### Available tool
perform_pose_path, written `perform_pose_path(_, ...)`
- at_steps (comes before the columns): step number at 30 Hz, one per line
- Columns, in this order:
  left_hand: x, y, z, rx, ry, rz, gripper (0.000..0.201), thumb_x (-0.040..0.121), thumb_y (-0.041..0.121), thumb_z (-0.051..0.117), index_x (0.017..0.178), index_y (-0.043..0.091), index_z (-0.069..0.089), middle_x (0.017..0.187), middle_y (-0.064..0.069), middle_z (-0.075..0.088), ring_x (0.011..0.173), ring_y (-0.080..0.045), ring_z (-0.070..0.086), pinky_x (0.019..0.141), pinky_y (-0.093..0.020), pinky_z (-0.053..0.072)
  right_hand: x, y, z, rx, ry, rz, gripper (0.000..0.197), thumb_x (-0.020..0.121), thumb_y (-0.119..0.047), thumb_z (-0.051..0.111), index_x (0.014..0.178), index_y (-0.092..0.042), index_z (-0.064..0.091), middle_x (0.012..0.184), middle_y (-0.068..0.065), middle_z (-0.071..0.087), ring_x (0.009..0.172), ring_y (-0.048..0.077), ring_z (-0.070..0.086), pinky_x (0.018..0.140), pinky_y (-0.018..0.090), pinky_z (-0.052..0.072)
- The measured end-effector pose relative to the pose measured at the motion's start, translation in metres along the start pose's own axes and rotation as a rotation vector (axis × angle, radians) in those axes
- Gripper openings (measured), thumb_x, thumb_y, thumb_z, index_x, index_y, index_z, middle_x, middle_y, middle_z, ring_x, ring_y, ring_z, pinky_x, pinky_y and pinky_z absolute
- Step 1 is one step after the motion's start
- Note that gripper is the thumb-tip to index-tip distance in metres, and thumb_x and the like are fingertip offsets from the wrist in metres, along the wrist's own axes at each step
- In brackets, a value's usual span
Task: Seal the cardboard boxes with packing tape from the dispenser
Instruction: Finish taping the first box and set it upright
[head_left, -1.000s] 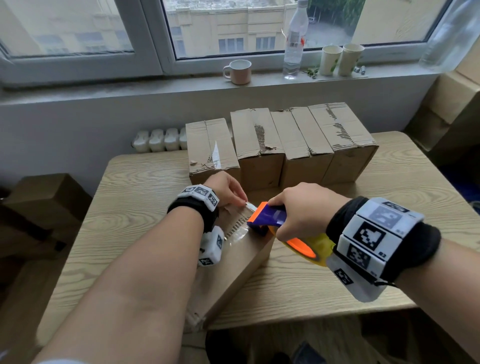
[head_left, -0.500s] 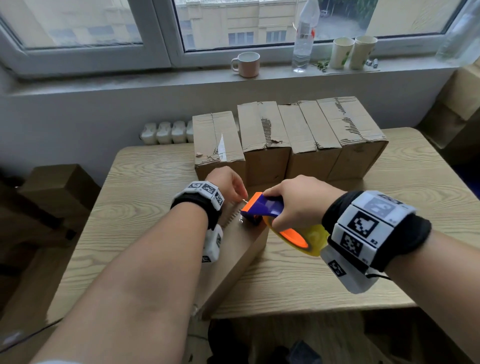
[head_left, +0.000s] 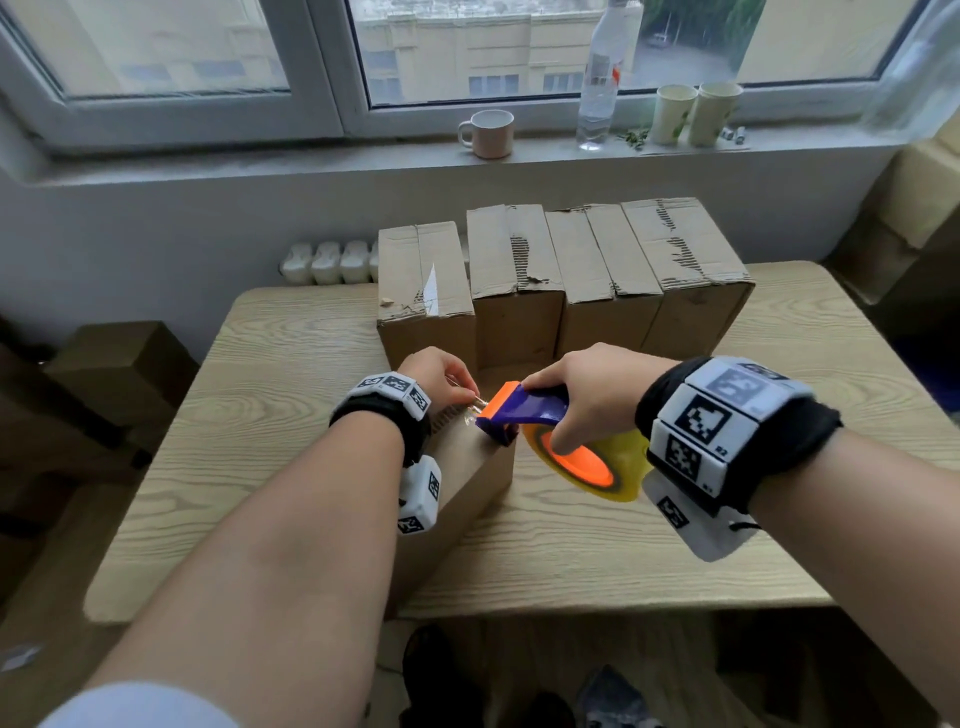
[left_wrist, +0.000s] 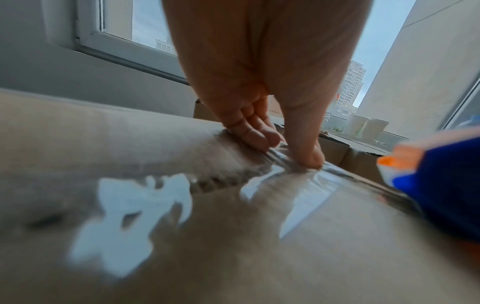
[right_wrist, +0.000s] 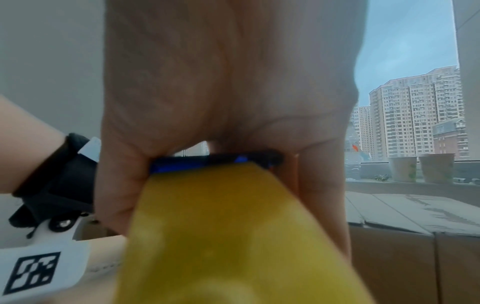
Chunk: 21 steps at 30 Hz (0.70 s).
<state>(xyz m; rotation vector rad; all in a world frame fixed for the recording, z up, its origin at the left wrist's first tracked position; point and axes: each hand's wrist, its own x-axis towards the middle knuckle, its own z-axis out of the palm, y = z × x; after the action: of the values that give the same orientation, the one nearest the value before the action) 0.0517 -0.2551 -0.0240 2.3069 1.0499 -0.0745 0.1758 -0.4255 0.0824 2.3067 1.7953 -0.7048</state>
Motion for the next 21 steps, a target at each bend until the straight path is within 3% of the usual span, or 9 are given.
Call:
perform_pose_path(12,0.001,0.001,0.002,-0.054,0.031,-0.013,0.001,0.08,0.021,0.076,0.079,0.021,0.075,0.063,0.013,0.059,0.061,-0.004,0.053,0.07,-0.024,0.047,-0.038,0.032,0.009,-0.031,-0.05,-0.018,0.073,0.072,-0.037,0.071,0.139,-0.042,0.044,0.111,-0.008,0.062,0.091,0.014,0.056,0.081,0.028,0.052)
perform_pose_path(16,-0.001,0.004,0.004,-0.055,0.037,-0.023,0.003,0.081,0.021,0.075,0.083,0.019,0.076,0.063,0.012,0.059,0.06,-0.003,0.052,0.07,-0.024,0.046,-0.033,0.031,0.012,-0.078,-0.067,-0.022,0.066,0.071,-0.037,0.07,0.133,-0.039,0.05,0.108,-0.006,0.064,0.093,0.016,0.058,0.082,0.033,0.054)
perform_pose_path(21,-0.003,0.005,0.005,-0.041,0.058,-0.035,0.003,0.08,0.022,0.075,0.082,0.02,0.076,0.063,0.014,0.059,0.06,-0.001,0.052,0.063,-0.019,0.044,-0.017,0.021,0.015,-0.132,-0.065,-0.013,0.062,0.071,-0.035,0.071,0.13,-0.041,0.053,0.1,-0.008,0.063,0.089,0.017,0.057,0.068,0.027,0.047)
